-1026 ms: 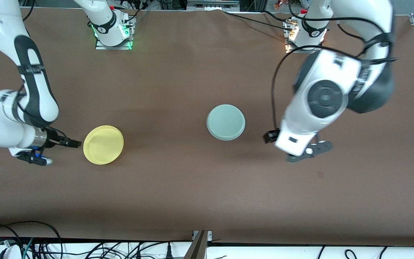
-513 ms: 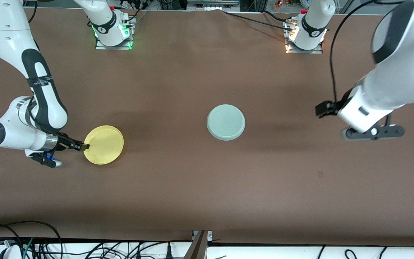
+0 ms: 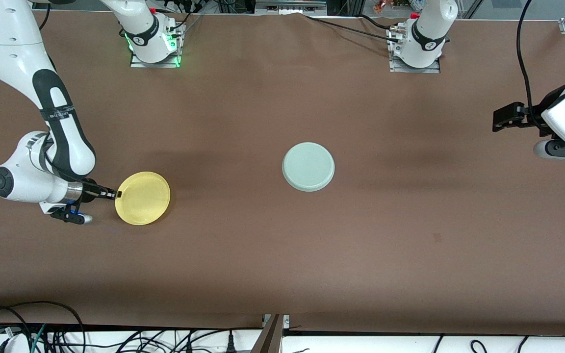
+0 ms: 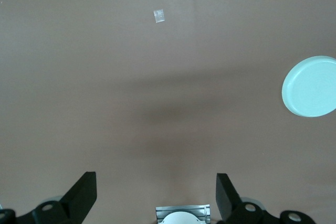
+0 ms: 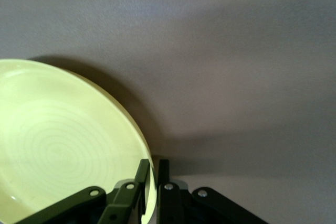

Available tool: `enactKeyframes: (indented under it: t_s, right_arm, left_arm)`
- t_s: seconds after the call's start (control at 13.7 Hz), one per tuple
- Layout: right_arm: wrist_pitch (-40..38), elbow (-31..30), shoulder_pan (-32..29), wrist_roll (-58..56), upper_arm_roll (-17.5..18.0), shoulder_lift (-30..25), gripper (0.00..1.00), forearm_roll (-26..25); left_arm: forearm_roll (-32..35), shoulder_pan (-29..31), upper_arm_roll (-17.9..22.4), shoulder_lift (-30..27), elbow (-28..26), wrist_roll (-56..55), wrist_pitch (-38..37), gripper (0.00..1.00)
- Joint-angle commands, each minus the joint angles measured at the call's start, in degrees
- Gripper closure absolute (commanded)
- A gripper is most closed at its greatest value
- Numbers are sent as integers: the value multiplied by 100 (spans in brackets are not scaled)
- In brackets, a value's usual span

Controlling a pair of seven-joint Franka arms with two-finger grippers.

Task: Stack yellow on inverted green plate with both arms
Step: 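Grasp the yellow plate rim with the right gripper while the left gripper retracts, then carry the yellow plate onto the green plate with the right gripper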

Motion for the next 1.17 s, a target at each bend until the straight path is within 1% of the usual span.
enactKeyframes:
  t_s: [0.0, 0.07, 0.15, 0.22, 0.44, 0.51, 0.59, 0.73, 0.81, 0.95, 1.1]
  right_arm:
    - [38, -20, -72, -200, 53, 7, 97, 132]
    - [20, -20, -64, -200, 52, -10, 100, 132]
    - [-41, 15, -63, -156, 70, -54, 100, 132]
    - [-198, 76, -63, -130, 96, -98, 100, 201]
    - [-980, 331, -2, -77, 123, -247, 100, 1333]
    - [-1078, 358, 59, 36, 184, -282, 100, 1701]
    - [-1140, 367, 68, 299, 315, -300, 100, 1844]
    - [-1044, 419, 182, 738, 727, -309, 100, 1898]
    - [-1009, 559, 331, 1028, 842, -300, 100, 1881]
    - [-956, 796, 1049, 1451, 843, -283, 100, 1793]
    - [-624, 815, 1700, 1951, 808, -274, 100, 1758]
  left_arm:
    - [-23, 150, -14, -934, -1531, 159, 934, 0]
    - [-23, 168, -14, -1277, -2076, 246, 1294, 0]
    - [-31, 194, -14, -1541, -2517, 256, 1594, 0]
    - [-31, 264, -22, -1674, -2713, 256, 1736, 0]
    - [-110, 282, -14, -1606, -2609, 186, 1903, 0]
    - [-111, 317, -14, -1605, -2609, 177, 1974, 0]
    - [-111, 326, -14, -1605, -2592, 168, 1975, 0]
    - [-111, 344, -75, -1632, -2548, 169, 1966, 0]
    - [-67, 344, -93, -1597, -2461, 160, 1966, 0]
    - [-93, 353, -32, -1518, -2346, 142, 1931, 0]
    - [-119, 449, -22, -1500, -2310, 186, 1931, 0]
